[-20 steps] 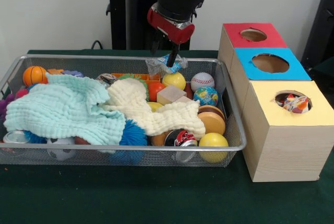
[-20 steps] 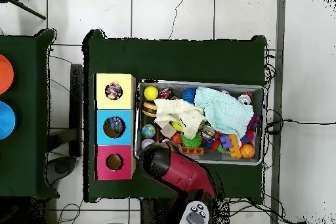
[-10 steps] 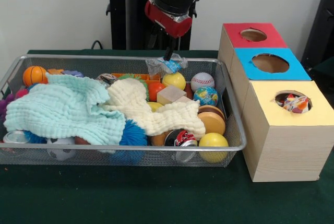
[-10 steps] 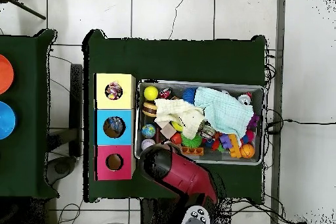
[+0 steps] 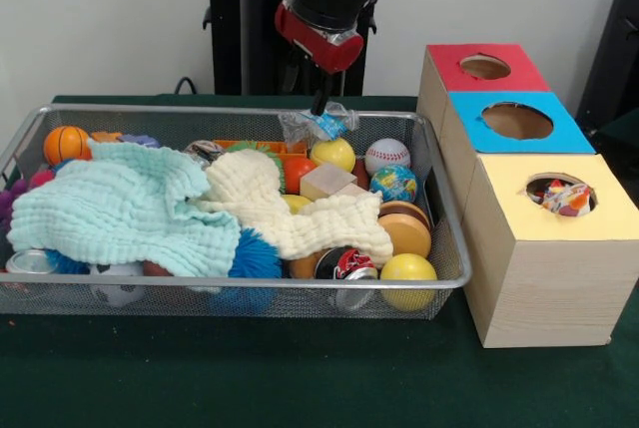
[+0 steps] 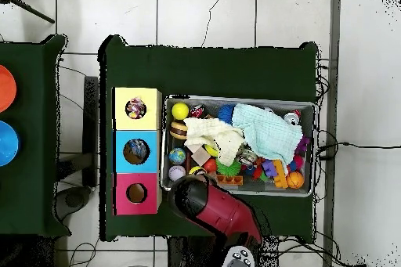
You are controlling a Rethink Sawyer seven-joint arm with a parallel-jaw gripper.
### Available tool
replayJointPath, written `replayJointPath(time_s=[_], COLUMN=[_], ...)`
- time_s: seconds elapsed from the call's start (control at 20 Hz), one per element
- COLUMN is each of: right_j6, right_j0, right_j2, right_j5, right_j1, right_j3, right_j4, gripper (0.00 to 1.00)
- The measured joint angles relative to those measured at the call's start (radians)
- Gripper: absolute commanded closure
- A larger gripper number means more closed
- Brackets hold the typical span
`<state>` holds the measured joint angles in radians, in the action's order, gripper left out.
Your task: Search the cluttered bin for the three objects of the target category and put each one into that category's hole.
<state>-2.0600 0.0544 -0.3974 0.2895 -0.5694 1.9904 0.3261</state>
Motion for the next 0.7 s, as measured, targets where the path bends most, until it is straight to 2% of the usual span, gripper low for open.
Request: replayJointPath(time_s=[0.4,0.7], right_j6=[0.0,0.0], right_j0=[-0.012,-0.015], right_j2=[0.025,0.037], right_j5=[-0.056,-0.149], right_j1=[0.021,0.039], right_j3=[0.035,0.035], right_j4=[0.001,0.002], gripper=[0.0,0.0])
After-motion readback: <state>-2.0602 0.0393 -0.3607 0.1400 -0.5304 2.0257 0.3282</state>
